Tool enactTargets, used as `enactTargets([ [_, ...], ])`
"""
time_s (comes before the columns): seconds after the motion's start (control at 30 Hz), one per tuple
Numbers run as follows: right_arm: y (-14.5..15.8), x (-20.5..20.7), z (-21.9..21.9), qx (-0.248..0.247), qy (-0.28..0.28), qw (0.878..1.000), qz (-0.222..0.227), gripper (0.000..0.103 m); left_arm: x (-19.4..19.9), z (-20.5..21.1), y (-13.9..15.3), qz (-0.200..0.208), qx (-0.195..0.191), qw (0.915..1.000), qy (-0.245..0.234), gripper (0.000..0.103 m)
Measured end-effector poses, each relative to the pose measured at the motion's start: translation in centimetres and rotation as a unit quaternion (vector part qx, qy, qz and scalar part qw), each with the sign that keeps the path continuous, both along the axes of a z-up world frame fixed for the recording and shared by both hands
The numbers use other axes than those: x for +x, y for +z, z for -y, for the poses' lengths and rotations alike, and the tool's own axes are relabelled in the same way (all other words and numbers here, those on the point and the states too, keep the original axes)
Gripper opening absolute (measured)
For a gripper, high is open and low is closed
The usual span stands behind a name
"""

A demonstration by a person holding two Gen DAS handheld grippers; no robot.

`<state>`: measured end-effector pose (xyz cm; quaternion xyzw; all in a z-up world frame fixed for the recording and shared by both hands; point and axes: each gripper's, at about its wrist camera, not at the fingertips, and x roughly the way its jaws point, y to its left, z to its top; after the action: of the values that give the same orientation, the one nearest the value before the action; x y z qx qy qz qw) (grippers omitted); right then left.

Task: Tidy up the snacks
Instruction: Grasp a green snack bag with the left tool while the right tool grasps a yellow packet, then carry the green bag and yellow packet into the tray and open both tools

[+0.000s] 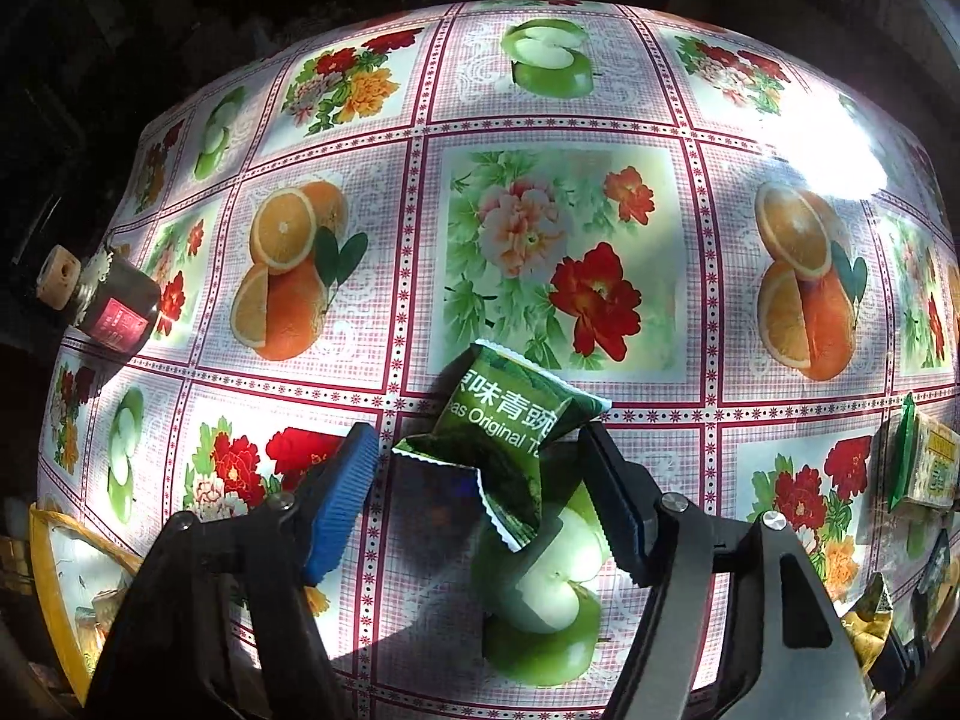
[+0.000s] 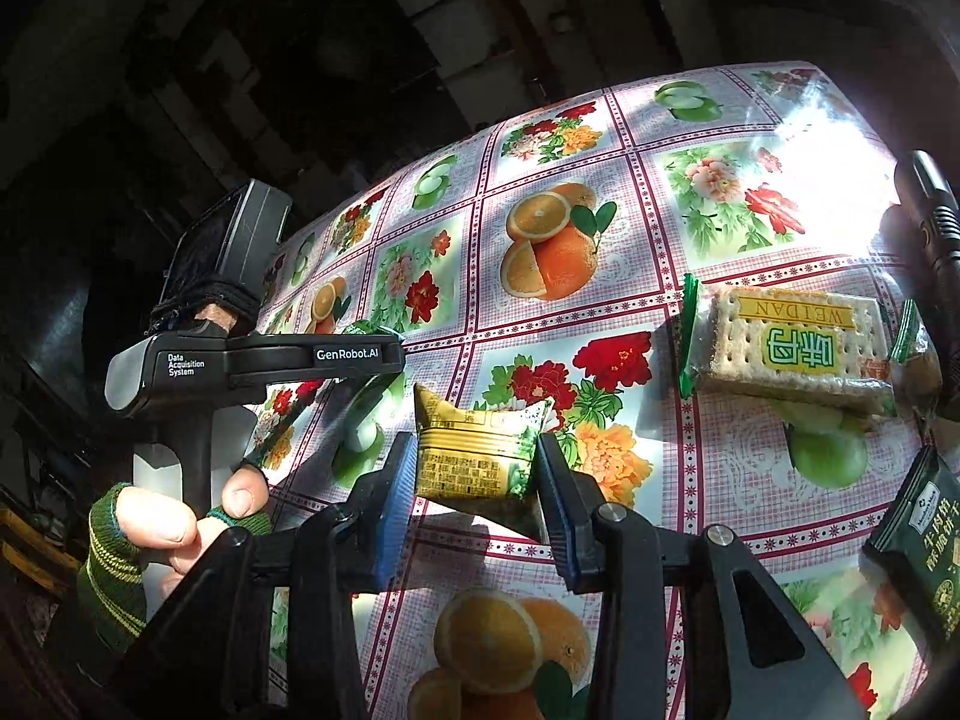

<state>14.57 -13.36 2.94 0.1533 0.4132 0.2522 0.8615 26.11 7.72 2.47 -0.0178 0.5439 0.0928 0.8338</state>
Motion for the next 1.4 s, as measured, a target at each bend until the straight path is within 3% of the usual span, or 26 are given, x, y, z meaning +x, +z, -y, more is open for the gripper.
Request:
enactTargets([
  [0.03,0.0,-0.6,0.2,-0.001,0.000,1.000,-0.001,0.039,0.2,0.2,0.1,-0.002,-0.004,1.0000,0.002,0.047],
  [0.23,0.0,-4.2,1.2,0.006,0.000,1.000,-0.007,0.039,-1.5,0.6,0.7,-0.010,-0.021,0.9997,0.005,0.038],
  [0.5,-0.1,-8.9,1.1,-0.007,0.023,1.000,-0.010,0.039,-13.0,0.2,3.6,0.019,-0.047,0.9987,-0.003,0.038],
  [0.67,-0.1,-11.7,0.8,-0.011,0.038,0.999,-0.009,0.039,-20.7,0.6,4.0,0.026,-0.065,0.9971,-0.032,0.038],
  [0.9,-0.4,-14.2,-0.3,-0.014,0.057,0.998,-0.009,0.039,-28.6,0.4,4.5,0.036,-0.086,0.9943,-0.051,0.038],
  [1.4,1.2,-16.1,-4.4,-0.013,0.103,0.995,0.010,0.039,-34.2,-1.5,5.7,0.060,-0.104,0.9920,-0.041,0.038],
])
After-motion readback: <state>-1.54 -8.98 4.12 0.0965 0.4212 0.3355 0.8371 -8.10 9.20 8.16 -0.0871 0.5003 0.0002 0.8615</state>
